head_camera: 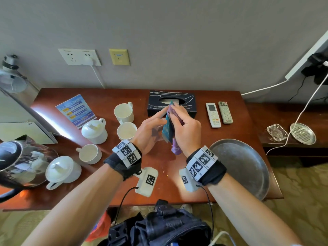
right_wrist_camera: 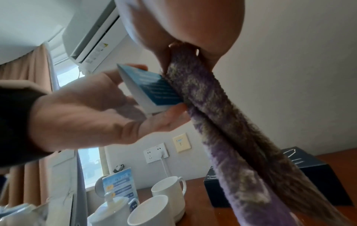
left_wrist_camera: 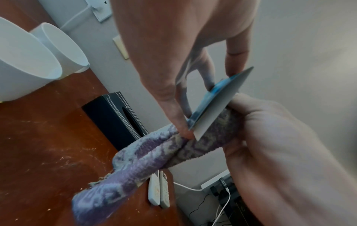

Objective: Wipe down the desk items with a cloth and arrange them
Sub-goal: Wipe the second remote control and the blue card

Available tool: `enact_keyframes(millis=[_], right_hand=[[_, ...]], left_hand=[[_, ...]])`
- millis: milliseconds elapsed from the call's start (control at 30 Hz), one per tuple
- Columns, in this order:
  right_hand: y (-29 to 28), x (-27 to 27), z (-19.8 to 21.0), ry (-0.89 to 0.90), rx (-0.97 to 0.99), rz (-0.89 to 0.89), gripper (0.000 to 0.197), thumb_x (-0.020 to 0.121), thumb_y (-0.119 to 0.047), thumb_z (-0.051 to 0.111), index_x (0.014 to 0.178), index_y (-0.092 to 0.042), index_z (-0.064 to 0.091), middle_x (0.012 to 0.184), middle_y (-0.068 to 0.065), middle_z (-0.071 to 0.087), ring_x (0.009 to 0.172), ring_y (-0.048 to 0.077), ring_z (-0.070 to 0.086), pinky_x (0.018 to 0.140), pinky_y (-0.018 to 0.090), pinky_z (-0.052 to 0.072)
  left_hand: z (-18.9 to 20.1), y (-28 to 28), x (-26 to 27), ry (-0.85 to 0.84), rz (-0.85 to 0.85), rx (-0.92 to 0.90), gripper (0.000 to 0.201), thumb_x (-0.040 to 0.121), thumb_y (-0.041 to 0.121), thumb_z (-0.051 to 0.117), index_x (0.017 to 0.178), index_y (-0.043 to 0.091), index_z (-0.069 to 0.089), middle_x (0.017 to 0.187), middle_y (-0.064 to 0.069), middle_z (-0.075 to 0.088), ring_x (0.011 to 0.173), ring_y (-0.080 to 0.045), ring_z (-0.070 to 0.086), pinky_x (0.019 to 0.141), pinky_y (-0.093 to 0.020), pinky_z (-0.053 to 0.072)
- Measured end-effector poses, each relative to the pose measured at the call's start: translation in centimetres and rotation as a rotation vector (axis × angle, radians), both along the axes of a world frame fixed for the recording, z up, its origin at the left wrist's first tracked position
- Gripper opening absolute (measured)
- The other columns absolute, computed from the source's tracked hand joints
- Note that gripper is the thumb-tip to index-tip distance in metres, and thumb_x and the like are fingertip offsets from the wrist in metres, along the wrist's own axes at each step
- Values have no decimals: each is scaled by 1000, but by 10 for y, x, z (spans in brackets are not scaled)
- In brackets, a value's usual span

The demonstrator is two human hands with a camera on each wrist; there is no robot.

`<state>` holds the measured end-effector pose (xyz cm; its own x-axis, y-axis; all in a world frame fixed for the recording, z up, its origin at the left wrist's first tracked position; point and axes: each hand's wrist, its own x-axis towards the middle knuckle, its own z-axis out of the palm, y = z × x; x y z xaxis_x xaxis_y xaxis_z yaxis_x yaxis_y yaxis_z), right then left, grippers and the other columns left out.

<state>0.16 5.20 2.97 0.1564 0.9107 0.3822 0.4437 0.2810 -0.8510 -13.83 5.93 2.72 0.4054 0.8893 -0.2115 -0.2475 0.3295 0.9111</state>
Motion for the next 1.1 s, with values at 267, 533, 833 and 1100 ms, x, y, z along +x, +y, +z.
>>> enact_keyframes(millis=[267, 533, 833, 1100], right_hand=[[18, 11, 5, 23, -145, -93, 28, 98, -21, 61, 124, -17, 69, 124, -4, 69, 109, -8, 55, 100, 21, 49], [2, 12, -1, -80, -328, 248, 51, 104, -12, 40, 154, -22, 33, 156, -4, 40, 141, 7, 39, 116, 27, 34], [10, 26, -7, 19, -363, 270, 50, 103, -12, 46, 149, -33, 41, 144, -7, 47, 127, -2, 44, 101, 11, 35], [16, 26, 2, 193, -196, 18, 19, 94, -18, 65, 109, -30, 67, 108, -12, 68, 102, -1, 62, 84, 16, 50]], left_hand=[[-2, 4, 1, -5, -43, -7, 64, 85, 24, 50, 147, 36, 47, 138, -14, 60, 115, -33, 60, 77, -37, 55], [1, 11, 6, 3, 65, -30, 62, 88, 24, 53, 148, 35, 45, 137, -9, 62, 125, -33, 56, 78, -37, 56], [-1, 10, 6, -39, 44, -30, 59, 88, 32, 55, 147, 35, 48, 139, -13, 59, 127, -35, 55, 97, -50, 51], [4, 14, 3, 14, 48, -12, 62, 87, 30, 51, 149, 33, 44, 135, -8, 63, 126, -32, 59, 104, -56, 46]])
